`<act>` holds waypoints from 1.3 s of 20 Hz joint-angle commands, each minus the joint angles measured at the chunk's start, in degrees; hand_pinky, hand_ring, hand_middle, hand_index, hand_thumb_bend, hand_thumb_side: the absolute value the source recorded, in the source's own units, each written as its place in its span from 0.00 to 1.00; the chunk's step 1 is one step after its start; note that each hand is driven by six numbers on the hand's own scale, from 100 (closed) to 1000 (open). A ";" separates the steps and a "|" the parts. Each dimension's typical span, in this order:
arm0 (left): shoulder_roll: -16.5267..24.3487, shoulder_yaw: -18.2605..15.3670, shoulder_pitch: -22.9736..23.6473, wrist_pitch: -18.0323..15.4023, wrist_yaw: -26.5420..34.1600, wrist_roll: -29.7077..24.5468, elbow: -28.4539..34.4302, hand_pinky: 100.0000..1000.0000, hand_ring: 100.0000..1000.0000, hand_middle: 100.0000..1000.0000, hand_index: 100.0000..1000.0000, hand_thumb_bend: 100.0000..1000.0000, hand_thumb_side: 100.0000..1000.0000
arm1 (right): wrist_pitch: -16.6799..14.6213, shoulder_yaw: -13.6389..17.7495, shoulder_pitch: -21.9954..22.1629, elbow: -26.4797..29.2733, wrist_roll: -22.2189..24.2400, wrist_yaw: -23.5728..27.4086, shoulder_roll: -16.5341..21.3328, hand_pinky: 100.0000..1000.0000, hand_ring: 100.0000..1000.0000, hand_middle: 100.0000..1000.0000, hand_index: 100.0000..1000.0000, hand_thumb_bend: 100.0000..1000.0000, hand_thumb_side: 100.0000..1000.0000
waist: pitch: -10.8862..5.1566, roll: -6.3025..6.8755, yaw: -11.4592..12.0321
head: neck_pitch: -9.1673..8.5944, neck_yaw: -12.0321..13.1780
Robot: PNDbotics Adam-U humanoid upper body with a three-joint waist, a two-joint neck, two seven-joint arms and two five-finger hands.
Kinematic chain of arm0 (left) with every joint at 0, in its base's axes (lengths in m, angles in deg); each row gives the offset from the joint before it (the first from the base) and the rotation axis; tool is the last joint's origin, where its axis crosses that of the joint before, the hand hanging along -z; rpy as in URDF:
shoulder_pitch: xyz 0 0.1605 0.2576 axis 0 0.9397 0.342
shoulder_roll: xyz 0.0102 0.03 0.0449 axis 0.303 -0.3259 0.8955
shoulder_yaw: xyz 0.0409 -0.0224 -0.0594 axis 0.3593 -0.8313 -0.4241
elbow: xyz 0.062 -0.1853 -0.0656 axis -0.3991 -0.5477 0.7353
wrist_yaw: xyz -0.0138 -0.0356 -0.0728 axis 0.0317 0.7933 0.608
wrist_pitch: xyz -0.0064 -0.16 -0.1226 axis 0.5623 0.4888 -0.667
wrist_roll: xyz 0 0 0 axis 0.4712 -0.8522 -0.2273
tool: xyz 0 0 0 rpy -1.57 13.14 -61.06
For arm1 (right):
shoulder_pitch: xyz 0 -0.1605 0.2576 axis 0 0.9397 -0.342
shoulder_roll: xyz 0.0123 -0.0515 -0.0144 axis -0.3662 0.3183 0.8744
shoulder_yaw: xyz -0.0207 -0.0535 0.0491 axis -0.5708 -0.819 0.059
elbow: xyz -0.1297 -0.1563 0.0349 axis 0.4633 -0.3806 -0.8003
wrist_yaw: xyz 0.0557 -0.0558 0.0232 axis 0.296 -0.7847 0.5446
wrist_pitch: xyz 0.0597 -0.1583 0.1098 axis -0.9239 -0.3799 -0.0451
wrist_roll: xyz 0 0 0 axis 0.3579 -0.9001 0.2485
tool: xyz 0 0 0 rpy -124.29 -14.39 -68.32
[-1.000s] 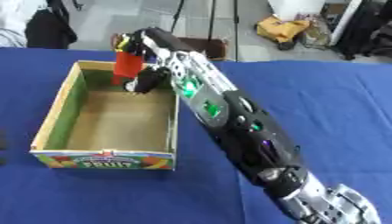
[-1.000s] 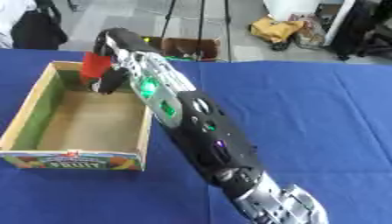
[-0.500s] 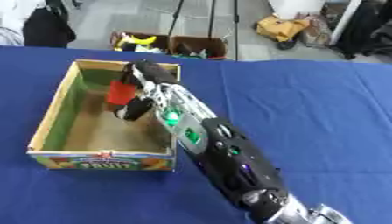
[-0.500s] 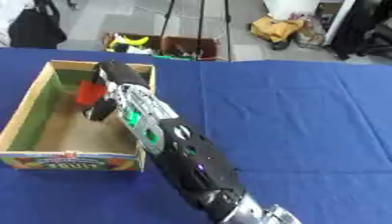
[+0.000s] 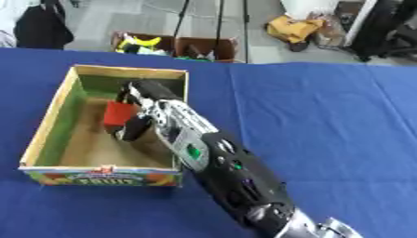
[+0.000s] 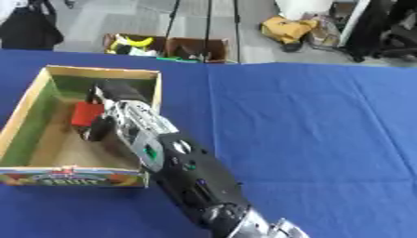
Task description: Pick up objects on the table and place them in the box.
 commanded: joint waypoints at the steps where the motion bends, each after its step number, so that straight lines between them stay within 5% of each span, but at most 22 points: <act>1: 0.52 0.28 -0.39 -0.28 0.48 0.22 1.12 0.41 0.50 0.48 0.67 0.00 1.00 | -2.34 -0.18 -1.09 2.32 3.15 -0.54 0.69 0.69 0.88 0.71 0.70 0.33 0.23 | -1.12 0.38 -0.09 | 0.18 -0.02; 7: 0.75 0.66 -0.11 -0.40 0.54 -0.52 1.12 0.41 0.50 0.48 0.67 0.00 0.99 | -4.73 0.64 -2.27 5.10 9.56 -3.15 3.45 0.75 0.96 0.82 0.83 0.69 0.48 | -1.61 0.41 -0.49 | 0.70 0.31; 9: 0.83 0.66 0.05 -0.32 0.53 -0.58 1.12 0.41 0.50 0.48 0.67 0.00 0.99 | -4.82 1.46 -2.61 6.29 10.63 -4.02 4.57 0.75 0.97 0.82 0.83 0.73 0.55 | -1.77 0.49 -0.68 | 0.80 0.49; 13: 0.98 0.63 0.36 -0.09 0.42 -0.78 1.12 0.41 0.50 0.48 0.67 0.00 0.99 | -4.86 3.27 -3.05 10.92 10.02 -3.61 7.61 0.75 0.96 0.81 0.84 0.70 0.65 | -2.03 0.73 -1.30 | 0.99 1.05; 18: 1.13 0.48 0.85 0.52 0.25 -0.76 1.12 0.41 0.50 0.48 0.67 0.00 0.99 | -4.61 5.58 -2.27 19.51 7.27 1.56 13.18 0.73 0.95 0.78 0.82 0.67 0.65 | -2.32 1.20 -2.43 | 1.29 2.75; 20: 1.16 0.56 1.00 0.80 0.17 -0.86 1.12 0.41 0.50 0.48 0.67 0.00 0.99 | -3.81 6.77 -1.57 22.28 5.53 3.58 15.31 0.72 0.93 0.78 0.83 0.64 0.76 | -2.48 1.43 -2.82 | 1.37 3.34; 22: 1.21 0.53 1.20 1.03 0.02 -0.92 1.12 0.41 0.50 0.48 0.67 0.00 0.99 | -2.10 8.12 -0.39 25.55 1.87 6.39 17.45 0.70 0.91 0.78 0.84 0.58 0.91 | -2.63 1.78 -3.41 | 1.60 4.14; 26: 1.30 0.51 1.44 1.26 -0.33 -1.00 1.12 0.41 0.50 0.48 0.67 0.00 0.99 | 1.97 9.79 2.88 31.92 -7.67 12.46 21.54 0.69 0.90 0.77 0.83 0.45 0.94 | -2.92 2.41 -4.53 | 1.86 5.18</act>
